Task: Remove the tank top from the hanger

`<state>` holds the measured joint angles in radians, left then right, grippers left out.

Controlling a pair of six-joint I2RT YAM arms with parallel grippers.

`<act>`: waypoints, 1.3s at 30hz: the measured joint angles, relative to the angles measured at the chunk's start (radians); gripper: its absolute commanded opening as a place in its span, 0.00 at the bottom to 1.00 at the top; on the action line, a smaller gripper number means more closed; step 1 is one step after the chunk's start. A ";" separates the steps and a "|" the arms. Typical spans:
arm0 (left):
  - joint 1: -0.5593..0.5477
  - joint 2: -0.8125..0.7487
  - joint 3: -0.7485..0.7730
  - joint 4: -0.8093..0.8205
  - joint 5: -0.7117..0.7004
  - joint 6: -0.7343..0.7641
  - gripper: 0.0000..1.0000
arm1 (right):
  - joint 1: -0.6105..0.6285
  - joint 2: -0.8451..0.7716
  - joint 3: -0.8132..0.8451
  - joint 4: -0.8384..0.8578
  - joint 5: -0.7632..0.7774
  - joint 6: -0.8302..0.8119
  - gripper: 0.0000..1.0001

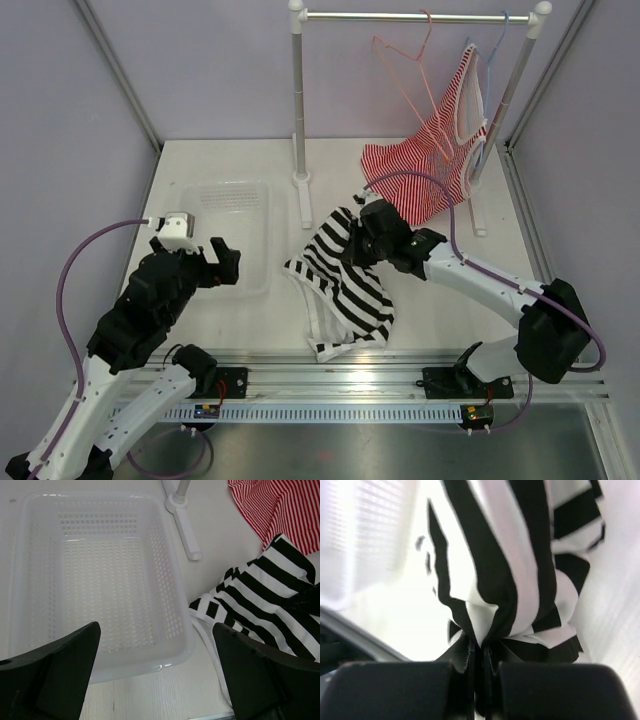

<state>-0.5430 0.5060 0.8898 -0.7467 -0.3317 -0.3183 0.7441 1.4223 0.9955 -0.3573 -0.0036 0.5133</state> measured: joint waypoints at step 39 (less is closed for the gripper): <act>0.211 -0.293 -0.050 0.075 -0.077 -0.073 0.99 | 0.089 0.438 1.007 0.146 -0.221 0.007 0.00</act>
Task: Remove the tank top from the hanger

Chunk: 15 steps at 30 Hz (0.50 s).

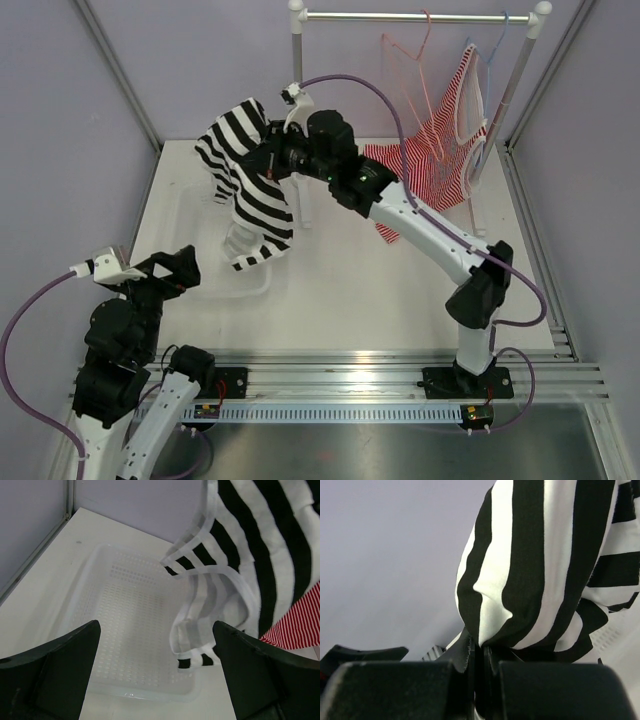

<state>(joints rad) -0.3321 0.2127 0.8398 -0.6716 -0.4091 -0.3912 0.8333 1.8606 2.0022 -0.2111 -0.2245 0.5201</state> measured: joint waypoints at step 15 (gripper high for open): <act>0.036 -0.034 0.000 0.000 -0.011 -0.002 0.99 | 0.182 0.365 0.043 0.188 0.348 -0.138 0.07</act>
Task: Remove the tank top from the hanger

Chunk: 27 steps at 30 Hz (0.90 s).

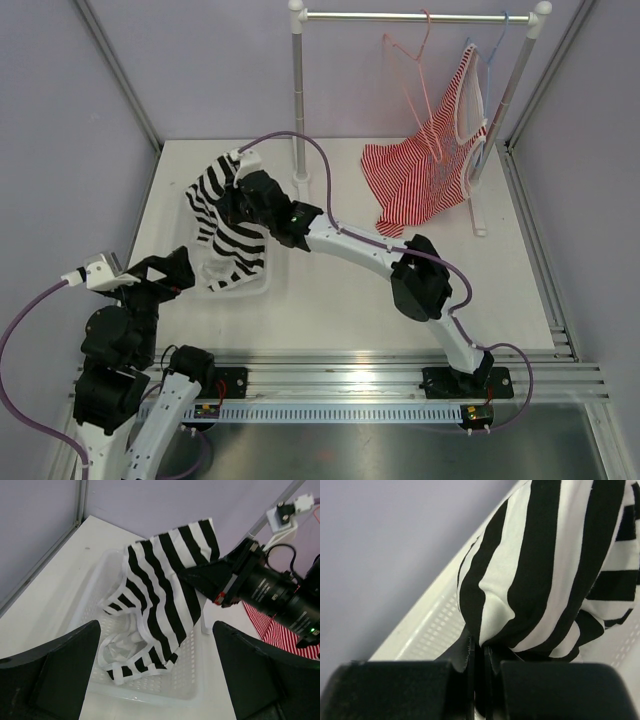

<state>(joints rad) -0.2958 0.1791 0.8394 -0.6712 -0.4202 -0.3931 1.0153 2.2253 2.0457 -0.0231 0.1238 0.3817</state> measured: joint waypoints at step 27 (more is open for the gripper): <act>0.061 0.343 0.132 -0.109 0.023 0.084 0.99 | -0.326 -0.880 -0.570 -0.448 0.282 -0.119 1.00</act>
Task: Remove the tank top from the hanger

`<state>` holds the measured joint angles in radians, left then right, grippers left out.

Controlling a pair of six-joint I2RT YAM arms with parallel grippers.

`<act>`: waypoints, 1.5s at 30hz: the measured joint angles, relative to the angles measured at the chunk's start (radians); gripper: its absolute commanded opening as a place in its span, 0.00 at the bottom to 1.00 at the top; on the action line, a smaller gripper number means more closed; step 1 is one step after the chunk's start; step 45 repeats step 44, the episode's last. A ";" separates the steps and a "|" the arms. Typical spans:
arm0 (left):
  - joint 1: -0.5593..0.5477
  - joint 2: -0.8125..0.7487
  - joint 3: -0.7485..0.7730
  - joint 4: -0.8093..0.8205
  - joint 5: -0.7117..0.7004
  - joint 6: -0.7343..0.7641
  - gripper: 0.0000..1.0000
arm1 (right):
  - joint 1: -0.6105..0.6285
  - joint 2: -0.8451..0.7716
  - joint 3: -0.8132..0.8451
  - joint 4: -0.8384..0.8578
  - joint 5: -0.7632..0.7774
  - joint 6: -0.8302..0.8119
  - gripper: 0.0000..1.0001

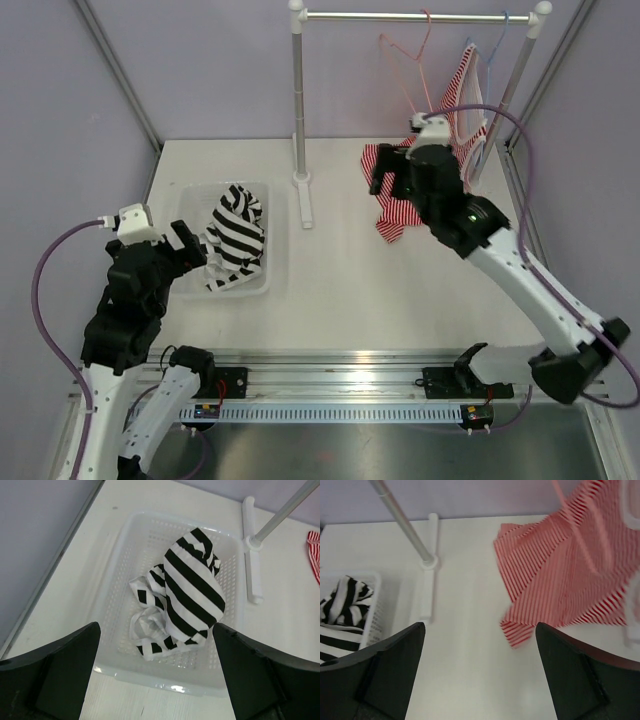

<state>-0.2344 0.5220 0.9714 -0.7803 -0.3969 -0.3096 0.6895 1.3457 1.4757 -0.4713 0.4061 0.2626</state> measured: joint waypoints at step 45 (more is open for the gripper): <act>0.000 -0.232 0.111 -0.209 0.084 0.043 0.99 | -0.011 -0.759 -0.323 -0.540 0.284 0.024 1.00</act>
